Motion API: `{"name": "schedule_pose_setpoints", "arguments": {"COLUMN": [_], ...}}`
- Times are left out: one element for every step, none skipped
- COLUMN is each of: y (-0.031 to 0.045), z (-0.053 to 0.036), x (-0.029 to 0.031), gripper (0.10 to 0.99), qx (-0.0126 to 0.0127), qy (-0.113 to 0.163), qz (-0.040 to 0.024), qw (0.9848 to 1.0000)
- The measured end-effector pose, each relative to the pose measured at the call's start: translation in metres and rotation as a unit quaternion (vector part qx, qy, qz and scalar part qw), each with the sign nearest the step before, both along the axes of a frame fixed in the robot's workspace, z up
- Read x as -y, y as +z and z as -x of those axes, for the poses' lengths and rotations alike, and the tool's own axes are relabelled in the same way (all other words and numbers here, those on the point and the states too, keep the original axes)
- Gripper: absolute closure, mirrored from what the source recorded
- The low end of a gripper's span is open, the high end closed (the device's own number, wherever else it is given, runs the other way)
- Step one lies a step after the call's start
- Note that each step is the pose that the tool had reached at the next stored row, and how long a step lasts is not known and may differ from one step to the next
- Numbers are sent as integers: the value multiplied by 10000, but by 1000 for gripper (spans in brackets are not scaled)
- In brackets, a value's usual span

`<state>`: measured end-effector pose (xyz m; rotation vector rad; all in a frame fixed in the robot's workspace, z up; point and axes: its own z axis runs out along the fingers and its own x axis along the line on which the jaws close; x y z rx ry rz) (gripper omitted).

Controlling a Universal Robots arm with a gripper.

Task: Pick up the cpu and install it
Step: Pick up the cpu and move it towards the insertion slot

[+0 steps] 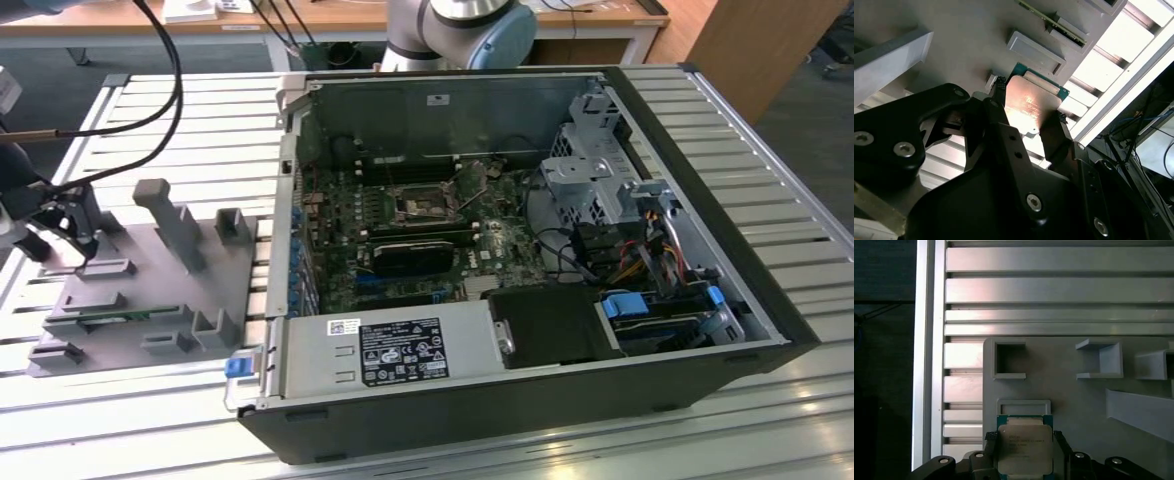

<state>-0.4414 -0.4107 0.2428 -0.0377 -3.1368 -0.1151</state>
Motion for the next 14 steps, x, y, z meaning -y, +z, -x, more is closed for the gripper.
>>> {"name": "schedule_pose_setpoints", "arguments": {"y": [5, 11, 16, 22, 29, 36, 42, 48, 54, 60, 66, 72, 78, 85], "z": [0, 0, 0, 0, 0, 0, 0, 0, 0, 0, 0, 0, 0, 0], "x": [0, 0, 0, 0, 0, 0, 0, 0, 0, 0, 0, 0, 0, 0], "gripper": [561, 561, 561, 561, 561, 561, 561, 561, 561, 561, 561, 561, 561, 561], "qx": [0, -1, 0, 0, 0, 0, 0, 0, 0, 0, 0, 0, 0, 0], "qy": [0, 0, 0, 0, 0, 0, 0, 0, 0, 0, 0, 0, 0, 0], "qz": [0, 0, 0, 0, 0, 0, 0, 0, 0, 0, 0, 0, 0, 0], "qw": [10000, 10000, 10000, 10000, 10000, 10000, 10000, 10000, 10000, 10000, 10000, 10000, 10000, 10000]}}
